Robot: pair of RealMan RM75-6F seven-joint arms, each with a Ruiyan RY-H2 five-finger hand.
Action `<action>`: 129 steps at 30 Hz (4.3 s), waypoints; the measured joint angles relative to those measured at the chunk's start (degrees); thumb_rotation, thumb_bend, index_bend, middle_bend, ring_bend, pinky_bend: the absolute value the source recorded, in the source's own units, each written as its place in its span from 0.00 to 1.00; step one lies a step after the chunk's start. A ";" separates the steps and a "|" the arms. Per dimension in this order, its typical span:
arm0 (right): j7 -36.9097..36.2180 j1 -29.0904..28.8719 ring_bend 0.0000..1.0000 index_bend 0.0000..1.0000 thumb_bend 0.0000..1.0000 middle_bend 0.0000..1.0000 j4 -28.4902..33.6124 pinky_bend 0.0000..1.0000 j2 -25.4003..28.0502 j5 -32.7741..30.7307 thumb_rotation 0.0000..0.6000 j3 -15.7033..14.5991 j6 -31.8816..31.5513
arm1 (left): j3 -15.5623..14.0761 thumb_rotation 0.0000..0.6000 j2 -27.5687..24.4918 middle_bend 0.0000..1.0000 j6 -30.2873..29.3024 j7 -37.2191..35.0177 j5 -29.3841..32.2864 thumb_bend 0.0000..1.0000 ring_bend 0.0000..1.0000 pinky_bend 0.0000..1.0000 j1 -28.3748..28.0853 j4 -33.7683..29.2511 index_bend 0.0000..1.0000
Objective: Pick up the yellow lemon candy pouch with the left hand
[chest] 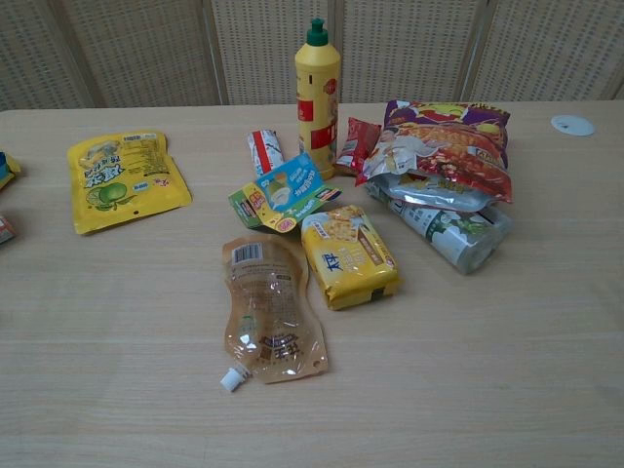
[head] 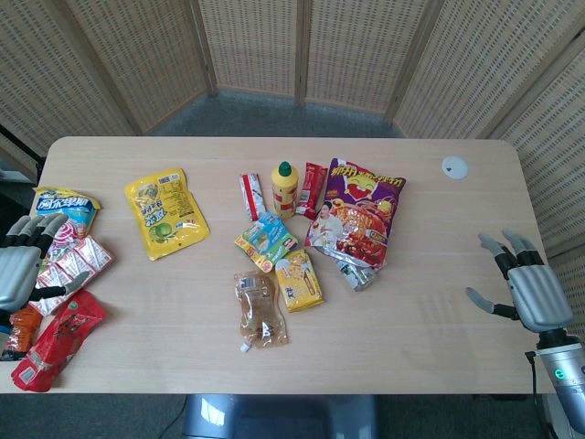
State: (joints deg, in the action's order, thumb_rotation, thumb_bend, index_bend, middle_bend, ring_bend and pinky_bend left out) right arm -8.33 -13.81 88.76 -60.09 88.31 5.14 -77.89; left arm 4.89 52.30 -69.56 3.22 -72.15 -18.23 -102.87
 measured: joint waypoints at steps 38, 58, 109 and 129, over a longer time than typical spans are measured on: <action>3.54 3.32 0.00 0.08 0.26 0.25 4.63 0.00 2.55 -3.44 0.06 -0.87 -1.72 | 1.50 0.00 18.37 0.00 34.69 18.86 31.99 0.27 0.00 0.00 -27.77 23.58 0.00; 4.29 4.75 0.00 0.08 0.26 0.25 5.71 0.00 3.35 -5.67 0.06 -0.12 -2.36 | -4.49 0.00 29.75 0.00 44.10 15.82 38.69 0.25 0.00 0.00 -34.96 36.50 0.00; 4.39 7.04 0.00 0.08 0.26 0.25 7.17 0.00 3.83 -4.91 0.07 -0.23 -4.50 | -15.94 0.00 26.73 0.00 45.28 10.57 47.74 0.24 0.00 0.00 -44.28 29.43 0.00; 4.38 7.64 0.00 0.07 0.26 0.25 7.32 0.00 4.12 -4.91 0.07 0.12 -5.19 | -5.78 0.00 27.57 0.00 43.98 3.21 35.96 0.24 0.00 0.00 -44.06 22.28 0.00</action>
State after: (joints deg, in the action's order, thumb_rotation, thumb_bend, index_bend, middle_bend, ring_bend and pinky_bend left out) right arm -3.95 -6.17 96.08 -55.98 83.40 5.26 -83.08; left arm -0.89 79.88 -25.58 6.43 -36.19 -62.29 -80.59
